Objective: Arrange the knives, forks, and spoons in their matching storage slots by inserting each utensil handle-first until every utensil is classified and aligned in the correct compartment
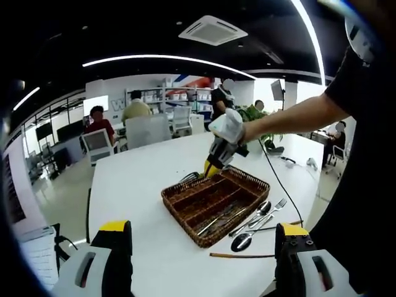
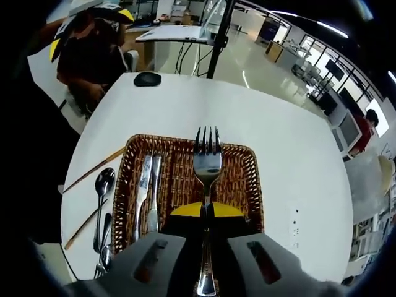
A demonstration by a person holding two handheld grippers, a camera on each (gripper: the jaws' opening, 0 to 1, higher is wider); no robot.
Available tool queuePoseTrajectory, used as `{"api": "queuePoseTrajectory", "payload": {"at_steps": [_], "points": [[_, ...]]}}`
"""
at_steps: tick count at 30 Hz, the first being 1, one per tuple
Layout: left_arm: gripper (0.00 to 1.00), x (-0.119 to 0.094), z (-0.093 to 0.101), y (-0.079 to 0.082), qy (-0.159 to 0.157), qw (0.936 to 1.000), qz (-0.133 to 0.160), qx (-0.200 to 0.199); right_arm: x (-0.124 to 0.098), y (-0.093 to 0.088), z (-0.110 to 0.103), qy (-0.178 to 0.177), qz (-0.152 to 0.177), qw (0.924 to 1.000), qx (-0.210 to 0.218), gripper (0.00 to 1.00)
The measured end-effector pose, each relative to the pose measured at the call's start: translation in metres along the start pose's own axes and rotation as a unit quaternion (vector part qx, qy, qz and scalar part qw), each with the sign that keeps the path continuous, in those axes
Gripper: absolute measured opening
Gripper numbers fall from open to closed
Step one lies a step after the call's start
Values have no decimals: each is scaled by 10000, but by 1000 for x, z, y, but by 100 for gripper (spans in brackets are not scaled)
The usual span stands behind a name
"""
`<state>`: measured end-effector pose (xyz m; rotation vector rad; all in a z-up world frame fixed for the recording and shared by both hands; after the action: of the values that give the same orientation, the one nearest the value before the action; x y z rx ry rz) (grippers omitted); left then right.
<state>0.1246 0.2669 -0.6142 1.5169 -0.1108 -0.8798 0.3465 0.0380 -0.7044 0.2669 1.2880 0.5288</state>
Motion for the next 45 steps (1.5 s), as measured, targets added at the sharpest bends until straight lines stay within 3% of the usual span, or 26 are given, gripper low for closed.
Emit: {"api": "queuePoseTrajectory", "payload": {"at_steps": [36,45], "points": [[100,-11,-8,-12,224,9995,-100,-212,63,-29,-11,349,-302,9988,183,0],[100,-14,-5,-16,238,9993,-139,-245,79,-36,-11,429,-518,9975,236,0]]}}
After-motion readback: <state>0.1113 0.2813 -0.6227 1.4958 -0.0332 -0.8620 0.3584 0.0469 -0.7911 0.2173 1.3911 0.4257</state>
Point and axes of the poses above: the point that each gripper's makers call its tool centre point, and the gripper's own axes: x roughly forward along the fingers, z roughly to its right, y roughly out of its top, the point moved 6 cm from there along -x, roughly backward along the fingers, and after that the axes turned 7 degrees about -x, right-handed, at the moved point
